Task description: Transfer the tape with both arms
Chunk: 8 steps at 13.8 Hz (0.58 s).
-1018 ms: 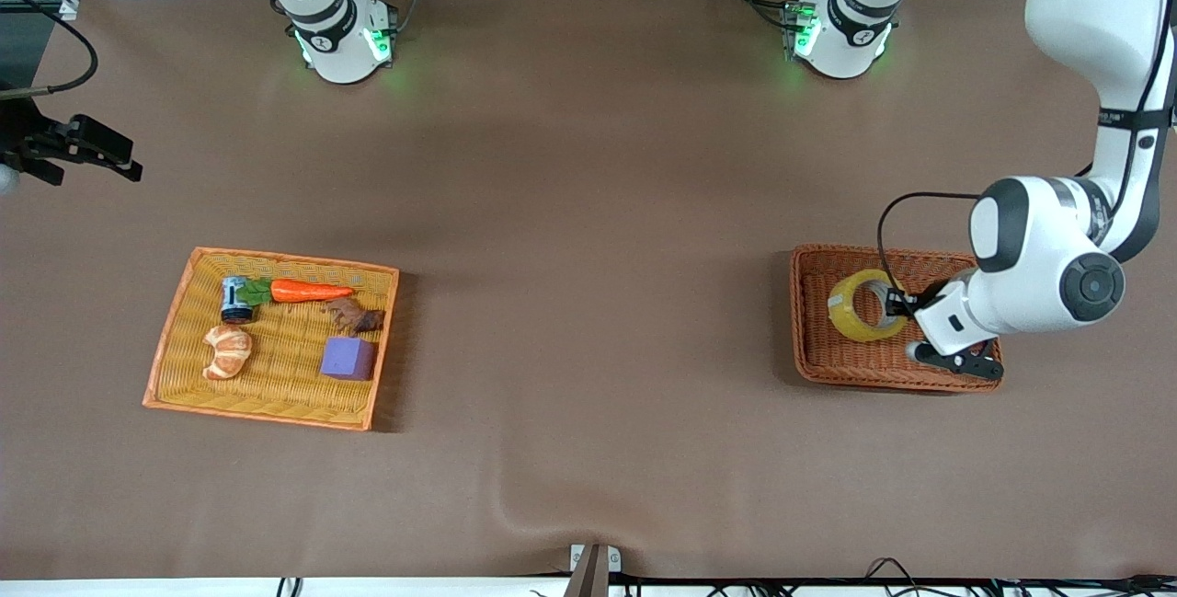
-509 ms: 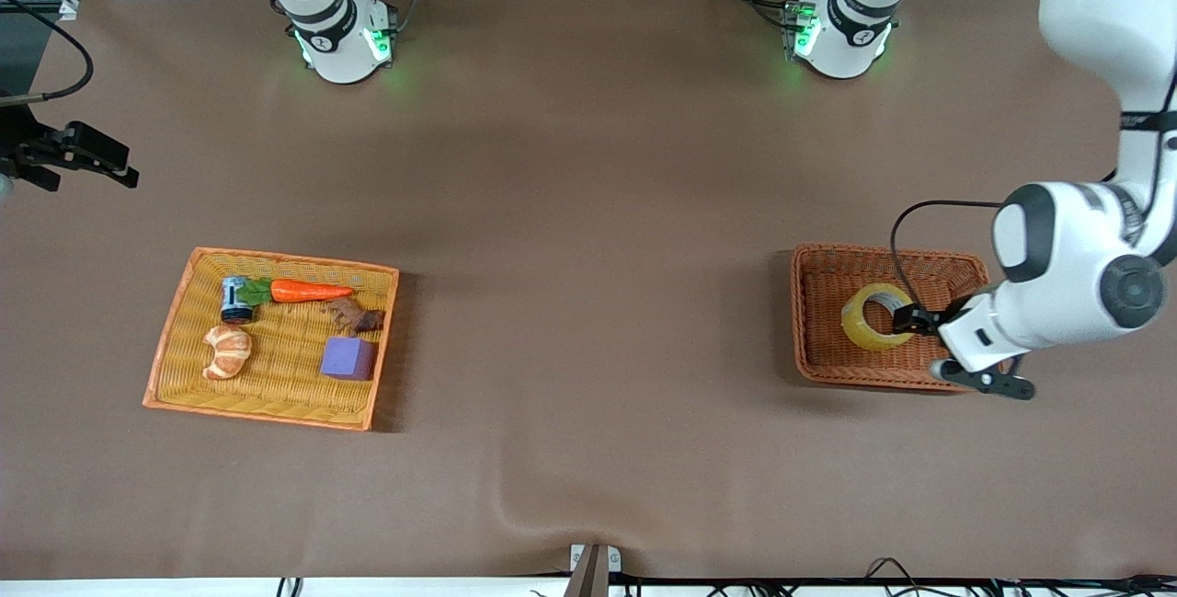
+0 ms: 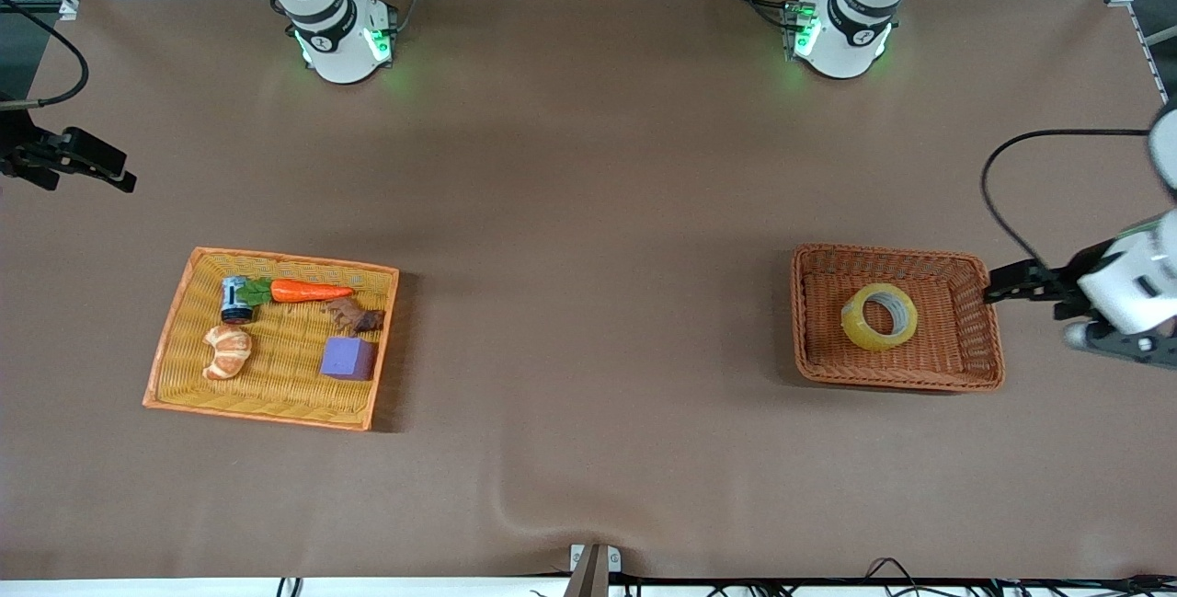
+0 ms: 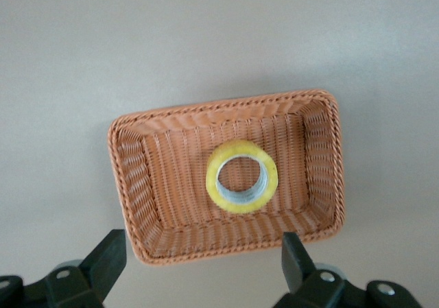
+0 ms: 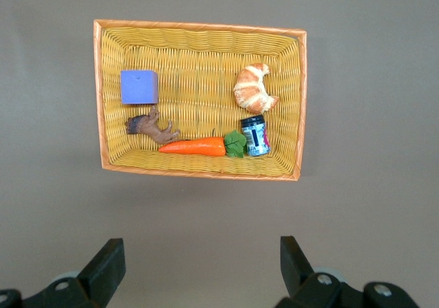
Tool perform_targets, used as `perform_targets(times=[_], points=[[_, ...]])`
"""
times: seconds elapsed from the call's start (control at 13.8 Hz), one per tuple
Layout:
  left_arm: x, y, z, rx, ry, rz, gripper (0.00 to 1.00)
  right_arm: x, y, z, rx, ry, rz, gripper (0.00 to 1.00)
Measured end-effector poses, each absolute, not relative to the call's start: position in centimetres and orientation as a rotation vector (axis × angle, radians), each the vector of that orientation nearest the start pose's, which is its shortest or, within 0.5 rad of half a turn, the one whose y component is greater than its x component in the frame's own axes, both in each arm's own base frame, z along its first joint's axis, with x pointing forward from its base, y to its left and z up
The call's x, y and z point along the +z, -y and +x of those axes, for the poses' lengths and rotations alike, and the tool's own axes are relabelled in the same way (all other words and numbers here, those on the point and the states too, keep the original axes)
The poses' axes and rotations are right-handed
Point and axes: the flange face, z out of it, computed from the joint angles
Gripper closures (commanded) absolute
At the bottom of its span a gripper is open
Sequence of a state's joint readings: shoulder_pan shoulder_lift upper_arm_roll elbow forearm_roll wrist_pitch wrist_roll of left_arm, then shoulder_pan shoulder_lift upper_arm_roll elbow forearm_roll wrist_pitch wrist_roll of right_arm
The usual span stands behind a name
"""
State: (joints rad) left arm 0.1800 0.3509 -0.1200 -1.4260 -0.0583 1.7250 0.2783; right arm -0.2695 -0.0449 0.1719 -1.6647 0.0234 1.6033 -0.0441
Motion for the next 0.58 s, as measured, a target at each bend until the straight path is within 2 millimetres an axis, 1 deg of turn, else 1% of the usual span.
perform_targets(times=[0.07, 0.15, 0.29, 0.44, 0.58], points=[[49.9, -5.5, 65.8, 0.056, -0.314, -3.243, 0.00, 60.7, 4.8, 54.0, 0.025, -0.085, -3.123, 0.00], [50.6, -5.7, 65.8, 0.049, -0.307, -3.245, 0.00, 60.7, 4.8, 54.0, 0.026, -0.085, -3.123, 0.00], [52.7, -4.9, 65.6, 0.009, -0.253, -3.246, 0.00, 60.7, 4.8, 54.0, 0.027, -0.085, -3.123, 0.00], [55.3, -4.1, 64.5, 0.006, -0.177, -3.247, 0.00, 60.7, 4.8, 54.0, 0.027, -0.086, -3.123, 0.00], [58.2, -3.8, 62.6, 0.032, -0.044, -3.245, 0.00, 60.7, 4.8, 54.1, 0.026, -0.088, -3.123, 0.00]])
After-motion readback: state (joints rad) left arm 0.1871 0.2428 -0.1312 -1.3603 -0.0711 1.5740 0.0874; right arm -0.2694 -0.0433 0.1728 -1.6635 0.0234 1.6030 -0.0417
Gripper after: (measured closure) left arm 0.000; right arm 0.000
